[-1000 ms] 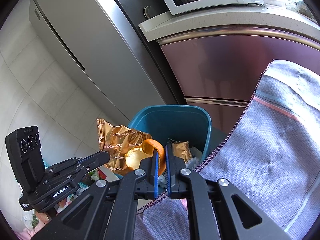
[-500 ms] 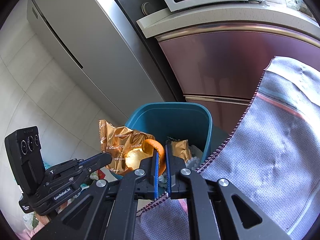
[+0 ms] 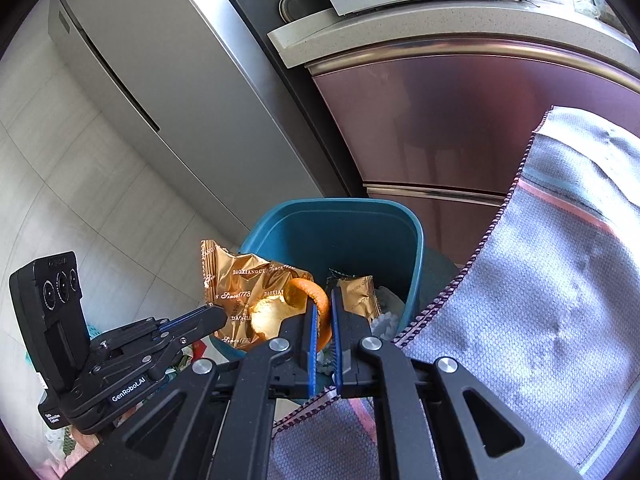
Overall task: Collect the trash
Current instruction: 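Lower the wrapper and peel over the teal bin opening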
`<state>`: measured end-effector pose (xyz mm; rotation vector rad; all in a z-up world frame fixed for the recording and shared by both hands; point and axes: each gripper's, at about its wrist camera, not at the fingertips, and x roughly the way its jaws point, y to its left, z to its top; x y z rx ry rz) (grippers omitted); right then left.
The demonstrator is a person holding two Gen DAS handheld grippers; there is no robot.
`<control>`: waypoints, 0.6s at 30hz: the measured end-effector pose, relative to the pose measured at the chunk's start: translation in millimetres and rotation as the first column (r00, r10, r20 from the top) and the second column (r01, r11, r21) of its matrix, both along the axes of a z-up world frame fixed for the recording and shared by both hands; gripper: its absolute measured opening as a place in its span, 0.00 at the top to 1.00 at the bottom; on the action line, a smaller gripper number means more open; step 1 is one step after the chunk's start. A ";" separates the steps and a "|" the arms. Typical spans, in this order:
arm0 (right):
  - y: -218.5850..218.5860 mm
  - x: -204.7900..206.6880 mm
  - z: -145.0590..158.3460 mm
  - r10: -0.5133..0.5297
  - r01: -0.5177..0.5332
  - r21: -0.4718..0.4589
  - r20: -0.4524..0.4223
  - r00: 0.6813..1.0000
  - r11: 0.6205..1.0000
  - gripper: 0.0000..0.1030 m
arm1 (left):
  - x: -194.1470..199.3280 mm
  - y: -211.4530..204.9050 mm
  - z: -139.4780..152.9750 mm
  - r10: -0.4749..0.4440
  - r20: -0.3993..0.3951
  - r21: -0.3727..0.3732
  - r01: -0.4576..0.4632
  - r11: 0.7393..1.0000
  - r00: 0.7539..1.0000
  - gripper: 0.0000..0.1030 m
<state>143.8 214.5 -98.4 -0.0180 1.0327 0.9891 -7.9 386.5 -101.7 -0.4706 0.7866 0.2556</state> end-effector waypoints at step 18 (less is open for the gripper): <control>9.0 1.8 -7.5 0.004 -0.004 -0.045 -0.004 1.000 0.999 0.95 | 6.4 1.9 -13.7 0.006 -0.024 -0.008 -0.007 1.000 1.000 0.96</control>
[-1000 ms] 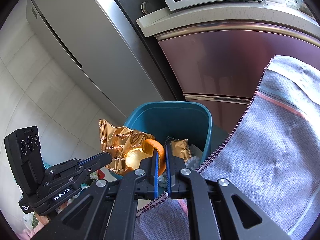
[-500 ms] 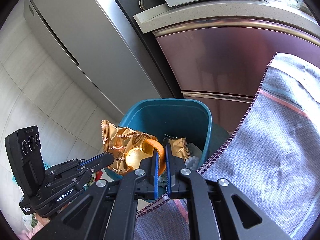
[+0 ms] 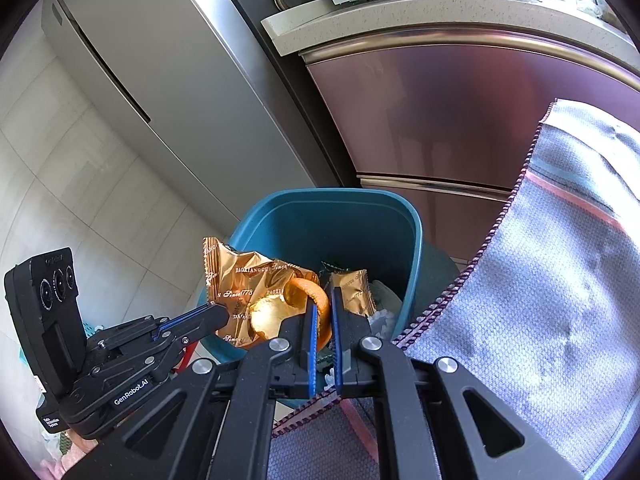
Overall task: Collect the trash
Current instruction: 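Lower the wrapper and peel over the teal bin opening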
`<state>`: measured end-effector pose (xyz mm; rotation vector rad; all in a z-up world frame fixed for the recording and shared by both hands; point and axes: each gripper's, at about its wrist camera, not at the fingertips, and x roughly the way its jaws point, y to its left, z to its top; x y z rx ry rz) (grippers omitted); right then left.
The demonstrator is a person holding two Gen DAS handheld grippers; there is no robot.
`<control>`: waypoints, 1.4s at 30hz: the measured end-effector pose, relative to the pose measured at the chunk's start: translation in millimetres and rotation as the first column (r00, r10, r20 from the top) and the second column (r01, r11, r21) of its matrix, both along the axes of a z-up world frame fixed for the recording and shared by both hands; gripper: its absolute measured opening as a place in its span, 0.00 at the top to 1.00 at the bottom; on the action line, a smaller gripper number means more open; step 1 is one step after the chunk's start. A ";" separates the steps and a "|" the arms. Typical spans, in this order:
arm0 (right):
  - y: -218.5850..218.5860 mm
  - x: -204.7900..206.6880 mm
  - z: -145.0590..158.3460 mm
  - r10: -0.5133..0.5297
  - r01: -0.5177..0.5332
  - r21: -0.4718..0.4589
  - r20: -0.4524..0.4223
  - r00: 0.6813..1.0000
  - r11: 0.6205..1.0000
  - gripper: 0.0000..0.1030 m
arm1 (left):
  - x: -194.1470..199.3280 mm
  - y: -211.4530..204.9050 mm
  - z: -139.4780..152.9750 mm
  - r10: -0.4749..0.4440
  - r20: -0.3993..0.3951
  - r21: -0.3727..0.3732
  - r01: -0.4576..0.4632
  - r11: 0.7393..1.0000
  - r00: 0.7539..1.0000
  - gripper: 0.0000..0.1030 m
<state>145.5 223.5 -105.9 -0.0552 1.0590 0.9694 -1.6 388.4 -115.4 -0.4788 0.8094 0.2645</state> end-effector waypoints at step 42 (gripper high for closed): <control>17.8 -3.2 -0.7 0.018 -0.011 -0.111 0.055 0.998 0.994 0.93 | 24.0 -2.9 -21.9 -0.002 -0.078 0.023 0.004 1.000 0.997 0.91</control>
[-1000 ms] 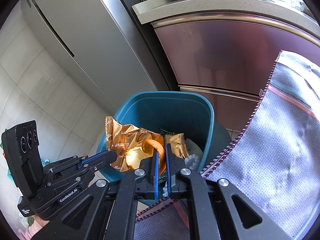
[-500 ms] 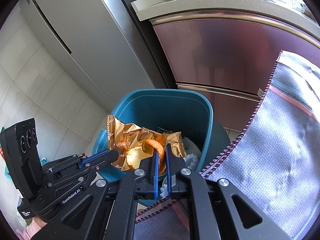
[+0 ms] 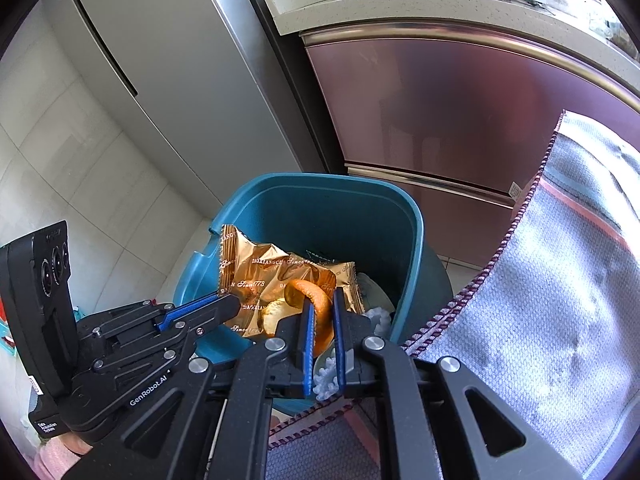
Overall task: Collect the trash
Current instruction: 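Lower the wrapper and peel over the teal bin opening, then open both grippers to drop the wrapper and peel into the bin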
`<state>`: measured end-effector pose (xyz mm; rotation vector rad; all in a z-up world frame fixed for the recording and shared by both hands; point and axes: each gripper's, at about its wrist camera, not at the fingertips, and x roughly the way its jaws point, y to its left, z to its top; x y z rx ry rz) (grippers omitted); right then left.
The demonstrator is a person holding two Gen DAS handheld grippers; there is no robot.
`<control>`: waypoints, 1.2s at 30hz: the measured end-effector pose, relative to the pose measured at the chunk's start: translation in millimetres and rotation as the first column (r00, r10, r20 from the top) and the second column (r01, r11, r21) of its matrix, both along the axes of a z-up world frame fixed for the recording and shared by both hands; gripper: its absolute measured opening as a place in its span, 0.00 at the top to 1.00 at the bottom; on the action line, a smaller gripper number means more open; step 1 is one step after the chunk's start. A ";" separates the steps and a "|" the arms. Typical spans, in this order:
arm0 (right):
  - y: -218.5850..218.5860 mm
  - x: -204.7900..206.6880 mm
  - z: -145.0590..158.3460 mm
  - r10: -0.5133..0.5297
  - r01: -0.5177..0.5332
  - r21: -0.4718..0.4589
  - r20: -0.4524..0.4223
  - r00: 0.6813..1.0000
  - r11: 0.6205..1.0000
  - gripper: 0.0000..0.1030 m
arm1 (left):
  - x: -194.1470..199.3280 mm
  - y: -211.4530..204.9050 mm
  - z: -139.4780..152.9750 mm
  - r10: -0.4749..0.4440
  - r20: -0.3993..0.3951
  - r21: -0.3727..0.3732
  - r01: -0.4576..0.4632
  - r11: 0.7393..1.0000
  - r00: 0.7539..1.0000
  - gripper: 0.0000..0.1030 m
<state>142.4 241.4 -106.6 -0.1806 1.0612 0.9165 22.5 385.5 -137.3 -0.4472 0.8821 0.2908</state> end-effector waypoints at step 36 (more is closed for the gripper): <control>-114.2 -62.8 67.4 -0.096 0.042 0.227 0.232 0.968 0.973 0.40 | -73.0 -60.7 90.2 -0.130 0.311 0.187 0.073 0.980 0.941 0.25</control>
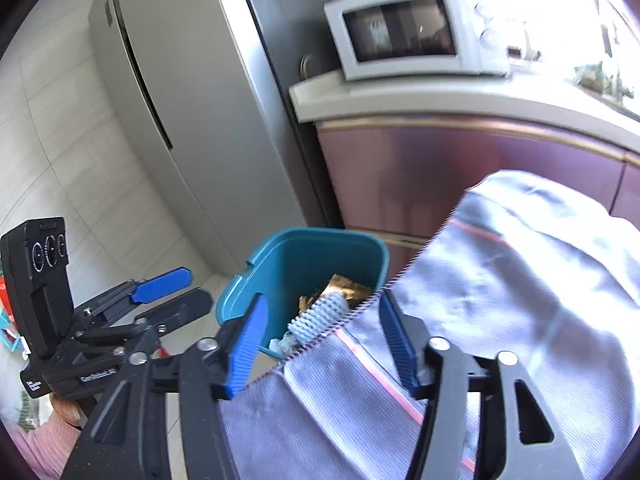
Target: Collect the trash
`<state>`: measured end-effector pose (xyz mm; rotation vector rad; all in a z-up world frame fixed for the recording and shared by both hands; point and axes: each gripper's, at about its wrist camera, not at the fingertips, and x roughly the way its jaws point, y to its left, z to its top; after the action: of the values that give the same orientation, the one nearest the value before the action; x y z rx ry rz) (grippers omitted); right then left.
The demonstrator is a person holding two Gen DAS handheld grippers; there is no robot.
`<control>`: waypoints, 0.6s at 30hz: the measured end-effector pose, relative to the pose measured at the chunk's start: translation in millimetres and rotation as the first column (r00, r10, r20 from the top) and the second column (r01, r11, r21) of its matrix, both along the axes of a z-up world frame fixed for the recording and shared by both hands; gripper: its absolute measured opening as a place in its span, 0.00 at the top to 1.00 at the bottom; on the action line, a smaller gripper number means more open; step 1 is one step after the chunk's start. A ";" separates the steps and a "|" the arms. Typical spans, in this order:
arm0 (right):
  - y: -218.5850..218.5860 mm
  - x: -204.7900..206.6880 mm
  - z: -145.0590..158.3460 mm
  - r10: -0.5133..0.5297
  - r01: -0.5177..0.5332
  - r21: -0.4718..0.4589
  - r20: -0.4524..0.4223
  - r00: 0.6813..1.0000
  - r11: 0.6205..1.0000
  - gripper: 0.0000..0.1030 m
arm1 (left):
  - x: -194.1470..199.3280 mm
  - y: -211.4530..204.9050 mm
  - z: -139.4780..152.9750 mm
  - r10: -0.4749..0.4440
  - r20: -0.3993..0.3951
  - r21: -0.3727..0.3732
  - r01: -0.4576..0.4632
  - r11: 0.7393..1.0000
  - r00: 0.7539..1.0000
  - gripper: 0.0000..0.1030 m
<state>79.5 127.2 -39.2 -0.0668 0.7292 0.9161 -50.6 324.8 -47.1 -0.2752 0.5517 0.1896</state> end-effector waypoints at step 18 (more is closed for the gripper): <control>-175.3 -84.6 18.4 -0.475 0.474 0.088 0.326 0.818 0.876 0.07 | -8.1 -149.0 45.9 -0.086 0.208 0.108 0.065 0.992 0.974 0.05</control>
<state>-5.1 -48.1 -20.7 -0.0352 0.3902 0.4055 -58.6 175.9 -1.2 -0.1734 0.3386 0.1116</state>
